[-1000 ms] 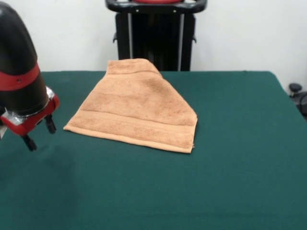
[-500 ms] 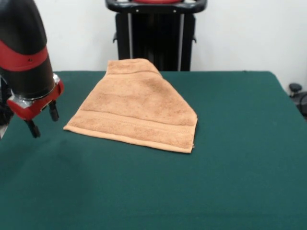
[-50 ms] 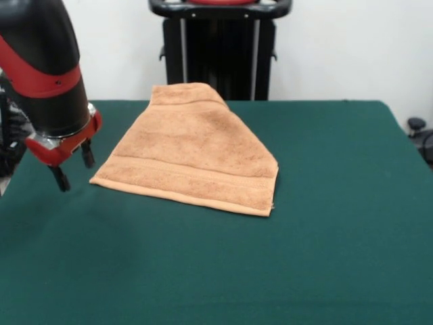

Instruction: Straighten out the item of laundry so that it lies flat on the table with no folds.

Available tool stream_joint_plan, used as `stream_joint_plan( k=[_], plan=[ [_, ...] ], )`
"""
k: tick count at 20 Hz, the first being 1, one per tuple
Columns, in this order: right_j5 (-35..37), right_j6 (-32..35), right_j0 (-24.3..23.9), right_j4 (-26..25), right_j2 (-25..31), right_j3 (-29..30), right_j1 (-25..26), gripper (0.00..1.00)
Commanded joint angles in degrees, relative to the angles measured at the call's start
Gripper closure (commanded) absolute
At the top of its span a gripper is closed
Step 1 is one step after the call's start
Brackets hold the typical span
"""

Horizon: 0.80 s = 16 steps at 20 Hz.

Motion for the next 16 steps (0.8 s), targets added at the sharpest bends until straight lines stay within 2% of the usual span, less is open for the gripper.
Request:
stream_joint_plan(
  k=[1,16],
  plan=[
    [-6.4,9.8,2.9,1.1,-3.1,6.5,2.0,0.00],
    [-8.4,10.2,4.4,3.5,-5.8,7.2,1.9,0.00]
  ],
)
